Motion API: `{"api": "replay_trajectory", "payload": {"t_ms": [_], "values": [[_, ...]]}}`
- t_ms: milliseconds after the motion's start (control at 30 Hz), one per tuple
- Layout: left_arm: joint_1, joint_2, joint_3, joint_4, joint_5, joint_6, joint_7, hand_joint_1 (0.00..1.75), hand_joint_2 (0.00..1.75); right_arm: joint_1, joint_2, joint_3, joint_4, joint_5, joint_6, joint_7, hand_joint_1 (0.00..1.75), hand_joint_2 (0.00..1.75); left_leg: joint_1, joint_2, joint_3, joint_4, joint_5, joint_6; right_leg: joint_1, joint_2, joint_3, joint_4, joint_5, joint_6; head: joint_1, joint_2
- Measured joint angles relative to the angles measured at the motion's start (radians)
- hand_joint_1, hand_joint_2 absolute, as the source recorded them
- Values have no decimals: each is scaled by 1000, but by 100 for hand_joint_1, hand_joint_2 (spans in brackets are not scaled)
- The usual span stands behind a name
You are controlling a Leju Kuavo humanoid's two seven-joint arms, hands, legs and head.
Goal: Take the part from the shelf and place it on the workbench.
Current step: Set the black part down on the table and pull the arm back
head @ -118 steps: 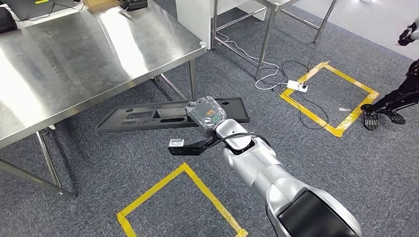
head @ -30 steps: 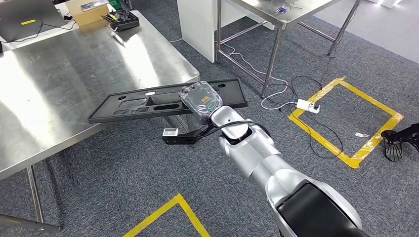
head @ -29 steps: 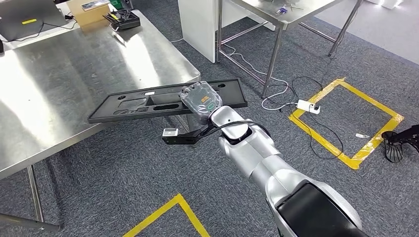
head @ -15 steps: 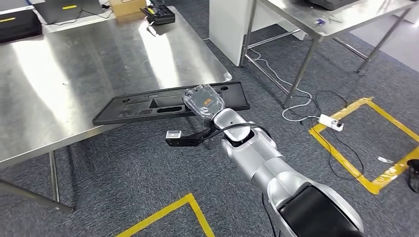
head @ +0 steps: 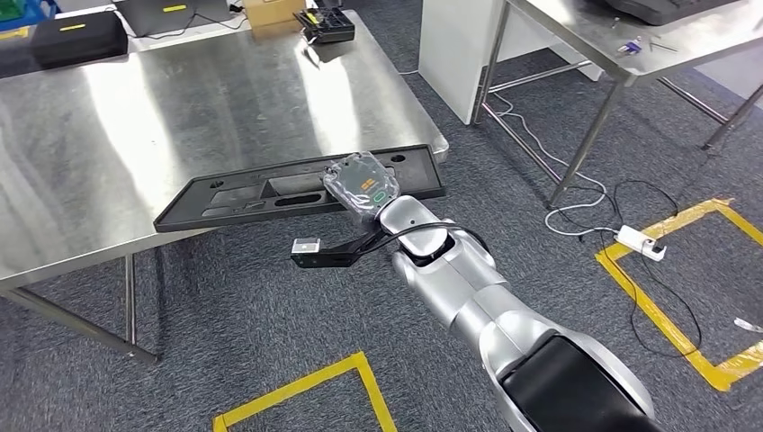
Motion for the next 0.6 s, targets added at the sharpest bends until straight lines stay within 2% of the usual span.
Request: {"api": "replay_trajectory", "payload": {"t_ms": [67, 100, 133, 200, 233, 267, 333, 400, 433, 467, 500, 533, 600], "values": [[-1, 2, 0, 0, -2, 0, 1, 0, 175, -1, 0, 0, 0, -1, 0, 0, 150, 175, 0, 37, 72, -138, 64, 0, 4, -14, 6, 1, -7, 9, -2, 0], [-3, 2, 0, 0, -4, 0, 2, 0, 175, -1, -1, 0, 0, -1, 0, 0, 150, 175, -3, 50, 97, -188, 81, 4, 9, -20, 8, 2, -10, 15, 0, 0], [-3, 2, 0, 0, -5, 0, 3, 0, 175, -2, -1, 0, -1, -1, 0, -1, 150, 175, -6, 58, 110, -214, 86, 10, 14, -27, 10, 3, -14, 21, 2, 0], [-4, 2, 0, 0, -7, -1, 3, 0, 175, -4, 0, 0, -1, -1, 0, -1, 150, 175, -13, 40, 110, -221, 83, 27, 18, -44, 14, 2, -18, 32, 7, 0], [-3, 2, 0, 0, -7, -1, 3, 0, 175, -4, 0, 0, -1, -1, 0, -1, 150, 175, -14, 31, 112, -224, 85, 35, 17, -45, 14, 6, -23, 37, 8, 0], [-3, 2, 0, 0, -8, -1, 4, 0, 175, -5, 0, 0, -2, -1, 0, -1, 150, 175, -14, 22, 116, -228, 88, 44, 16, -35, 9, 21, -34, 40, 8, 0], [-4, 3, 0, -1, -8, -1, 4, 0, 175, -5, -3, 0, -3, -1, 0, -1, 150, 175, -13, 3, 122, -234, 92, 60, 11, 6, -36, 118, -80, 37, 10, 0], [-6, 4, 0, -1, -8, -1, 4, 0, 175, 0, -8, 0, -3, -2, 0, -2, 150, 175, -14, -21, 122, -234, 91, 67, 8, 34, -110, 265, -133, 31, 13, 0], [-5, 4, 0, -1, -8, -1, 4, 0, 175, 4, -11, 0, -3, -1, 0, -2, 150, 175, -15, -35, 122, -234, 91, 68, 7, 39, -136, 308, -142, 34, 13, 0], [-5, 3, 0, -1, -8, -2, 4, 0, 175, 6, -13, 0, -3, 0, 0, -2, 150, 175, -15, -48, 123, -233, 90, 68, 7, 41, -146, 316, -137, 40, 14, 0], [-4, 3, 0, -1, -8, -2, 5, 0, 175, 8, -13, 0, -3, 0, 0, -2, 150, 175, -16, -61, 123, -232, 90, 68, 7, 44, -132, 276, -112, 48, 14, 0], [-4, 3, 0, -1, -8, -3, 5, 0, 175, 7, -13, 0, -3, 0, 0, -2, 150, 175, -16, -74, 124, -231, 89, 67, 7, 51, -103, 204, -78, 54, 14, 0], [-4, 2, 1, -1, -9, -4, 6, 0, 175, 5, -13, 0, -4, 1, 2, -3, 150, 175, -18, -95, 123, -227, 86, 61, 6, 77, -40, 62, -19, 57, 15, 0]]}}
